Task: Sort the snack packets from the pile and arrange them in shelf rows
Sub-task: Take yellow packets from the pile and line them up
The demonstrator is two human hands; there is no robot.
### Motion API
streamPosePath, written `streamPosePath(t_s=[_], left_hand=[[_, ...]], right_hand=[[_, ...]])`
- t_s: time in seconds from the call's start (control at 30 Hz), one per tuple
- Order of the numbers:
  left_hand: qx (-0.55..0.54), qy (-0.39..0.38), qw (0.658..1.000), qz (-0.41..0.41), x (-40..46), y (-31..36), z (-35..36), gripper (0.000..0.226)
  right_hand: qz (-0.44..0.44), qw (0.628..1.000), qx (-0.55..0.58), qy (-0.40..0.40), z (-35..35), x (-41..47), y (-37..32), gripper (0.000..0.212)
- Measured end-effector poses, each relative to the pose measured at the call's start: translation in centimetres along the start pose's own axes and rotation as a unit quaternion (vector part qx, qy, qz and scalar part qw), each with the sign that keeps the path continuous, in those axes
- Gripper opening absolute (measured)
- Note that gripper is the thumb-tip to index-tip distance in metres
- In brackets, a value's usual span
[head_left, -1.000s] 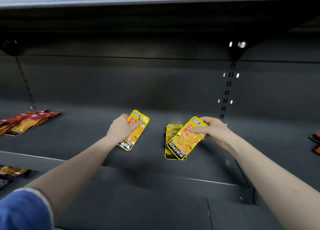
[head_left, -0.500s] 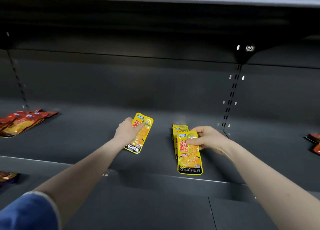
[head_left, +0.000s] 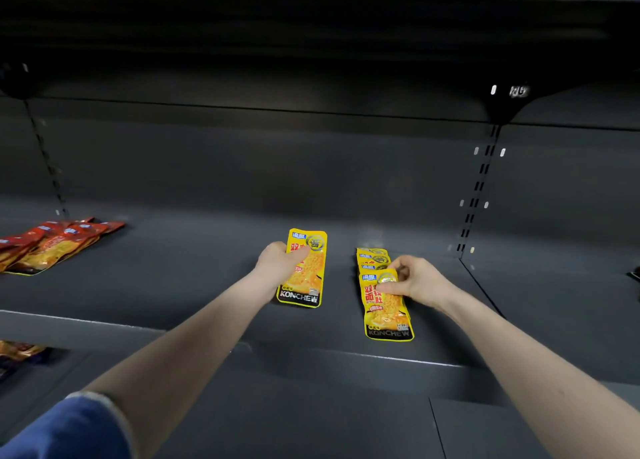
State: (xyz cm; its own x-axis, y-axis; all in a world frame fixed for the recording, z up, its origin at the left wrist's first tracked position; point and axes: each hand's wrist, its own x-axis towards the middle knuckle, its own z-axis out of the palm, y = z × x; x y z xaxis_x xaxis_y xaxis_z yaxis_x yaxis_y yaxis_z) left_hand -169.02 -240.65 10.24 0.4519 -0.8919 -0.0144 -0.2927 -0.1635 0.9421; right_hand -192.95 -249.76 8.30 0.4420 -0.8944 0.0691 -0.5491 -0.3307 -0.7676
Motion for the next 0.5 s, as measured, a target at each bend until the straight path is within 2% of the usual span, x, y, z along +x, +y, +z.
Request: streamPosePath(t_s=[0.13,0.33,0.5], left_hand=[[-0.062,-0.068,0.995,-0.039,-0.6,0.9,0.9,0.021],[-0.124,-0.141,0.980,-0.073,-2.7,2.0,2.8,0.015],[-0.124,-0.141,0.981,-0.056,-4.7,2.4,4.7,0.017]], right_hand=[[-0.009,0.999,-0.010,0.030,0.1,-0.4,0.0,0.034],[0.015,0.989,0.000,0.147,-1.6,-2.4,1.2,0.028],[0.045,0.984,-0.042,0.167,-4.6,-4.7,3.0,0.027]])
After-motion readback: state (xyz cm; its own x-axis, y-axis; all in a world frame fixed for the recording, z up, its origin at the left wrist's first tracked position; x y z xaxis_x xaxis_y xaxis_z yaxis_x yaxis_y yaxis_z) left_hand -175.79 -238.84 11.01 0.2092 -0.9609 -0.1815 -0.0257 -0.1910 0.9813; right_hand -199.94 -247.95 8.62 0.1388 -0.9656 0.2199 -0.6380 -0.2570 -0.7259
